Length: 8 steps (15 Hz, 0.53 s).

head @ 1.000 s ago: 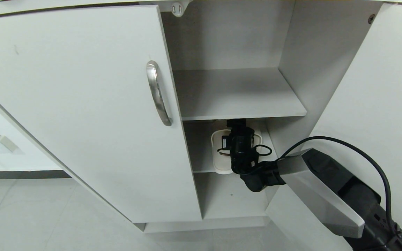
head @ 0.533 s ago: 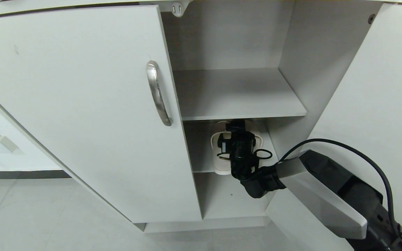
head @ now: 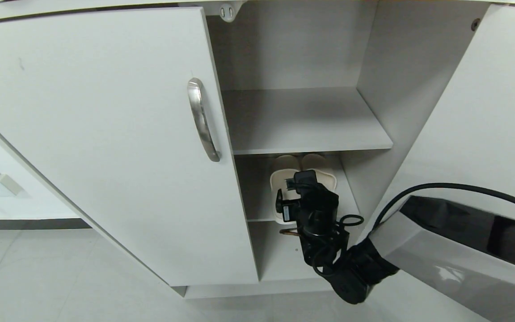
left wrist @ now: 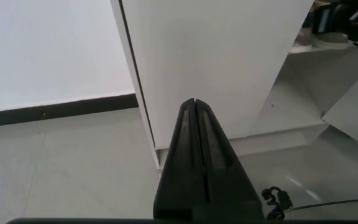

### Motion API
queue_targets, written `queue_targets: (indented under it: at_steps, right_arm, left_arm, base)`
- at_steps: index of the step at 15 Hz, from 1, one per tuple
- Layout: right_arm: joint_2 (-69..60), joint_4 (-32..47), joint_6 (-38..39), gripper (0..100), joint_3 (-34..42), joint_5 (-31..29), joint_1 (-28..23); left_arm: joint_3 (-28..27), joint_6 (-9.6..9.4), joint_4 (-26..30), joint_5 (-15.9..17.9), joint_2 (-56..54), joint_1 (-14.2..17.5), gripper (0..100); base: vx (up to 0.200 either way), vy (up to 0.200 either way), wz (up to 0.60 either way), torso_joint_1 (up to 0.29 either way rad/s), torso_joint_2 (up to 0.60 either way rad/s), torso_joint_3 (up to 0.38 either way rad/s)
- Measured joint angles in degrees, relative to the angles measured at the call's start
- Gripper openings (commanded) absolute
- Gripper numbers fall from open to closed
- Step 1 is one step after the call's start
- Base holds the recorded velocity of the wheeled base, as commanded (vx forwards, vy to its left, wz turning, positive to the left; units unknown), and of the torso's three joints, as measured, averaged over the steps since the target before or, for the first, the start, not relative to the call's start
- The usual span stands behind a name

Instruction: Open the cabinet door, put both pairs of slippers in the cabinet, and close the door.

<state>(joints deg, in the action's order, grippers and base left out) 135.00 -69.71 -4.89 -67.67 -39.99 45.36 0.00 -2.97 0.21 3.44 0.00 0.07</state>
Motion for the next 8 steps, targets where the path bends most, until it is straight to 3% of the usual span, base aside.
queue_targets:
  at_steps: [4, 8]
  right_arm:
    - [-7.4, -4.3, 5.4, 100, 14.8, 0.5, 2.3]
    - [-9.7, -4.6, 5.6, 100, 16.8, 0.5, 2.4]
  left_arm:
    - [0.0, -0.09, 0.0, 0.0, 0.0, 0.0, 0]
    - [0.0, -0.04, 0.0, 0.0, 0.0, 0.0, 0]
  base:
    - [0.0, 0.0, 0.0, 0.0, 0.0, 0.0]
    - [-0.2, 0.0, 0.0, 0.004, 0.0, 0.005]
